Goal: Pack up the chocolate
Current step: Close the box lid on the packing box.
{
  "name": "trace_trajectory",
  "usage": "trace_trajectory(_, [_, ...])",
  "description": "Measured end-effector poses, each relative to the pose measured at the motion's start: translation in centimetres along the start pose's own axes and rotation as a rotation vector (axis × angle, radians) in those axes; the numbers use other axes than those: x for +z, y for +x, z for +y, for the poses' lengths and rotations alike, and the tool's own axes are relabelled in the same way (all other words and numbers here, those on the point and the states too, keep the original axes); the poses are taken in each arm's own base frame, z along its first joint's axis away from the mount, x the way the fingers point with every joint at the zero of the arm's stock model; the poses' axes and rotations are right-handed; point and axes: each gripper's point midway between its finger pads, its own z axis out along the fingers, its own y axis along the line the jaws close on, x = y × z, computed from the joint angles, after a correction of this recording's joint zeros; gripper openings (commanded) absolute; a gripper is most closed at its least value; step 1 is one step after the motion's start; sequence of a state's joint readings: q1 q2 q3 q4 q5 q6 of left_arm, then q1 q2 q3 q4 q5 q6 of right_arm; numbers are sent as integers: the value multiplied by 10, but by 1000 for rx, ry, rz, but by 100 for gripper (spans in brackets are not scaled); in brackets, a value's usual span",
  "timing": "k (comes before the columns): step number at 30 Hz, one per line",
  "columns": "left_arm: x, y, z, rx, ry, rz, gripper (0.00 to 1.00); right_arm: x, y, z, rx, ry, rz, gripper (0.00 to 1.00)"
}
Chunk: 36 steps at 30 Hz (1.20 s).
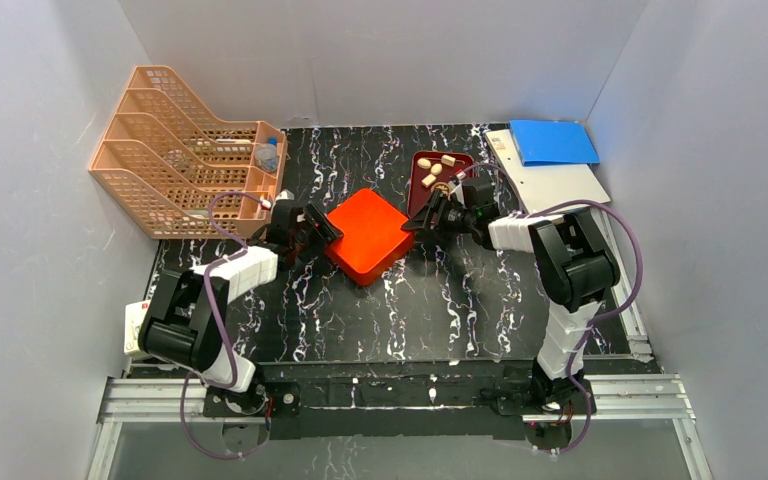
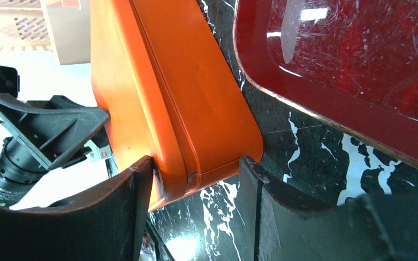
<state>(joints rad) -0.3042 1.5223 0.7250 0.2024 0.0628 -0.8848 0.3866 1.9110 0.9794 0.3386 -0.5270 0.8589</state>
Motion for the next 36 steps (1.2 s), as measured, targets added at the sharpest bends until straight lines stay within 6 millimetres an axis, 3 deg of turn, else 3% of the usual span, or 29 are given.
trace_trajectory(10, [-7, 30, -13, 30, 18, 26, 61, 3, -5, 0, -5, 18, 10, 1])
trace_trajectory(17, [-6, 38, -19, 26, 28, 27, 61, 5, -12, 1, -33, 33, 8, 1])
trace_trajectory(36, [6, 90, -66, 49, 144, 70, 60, 8, -63, -4, -153, 120, -73, 1])
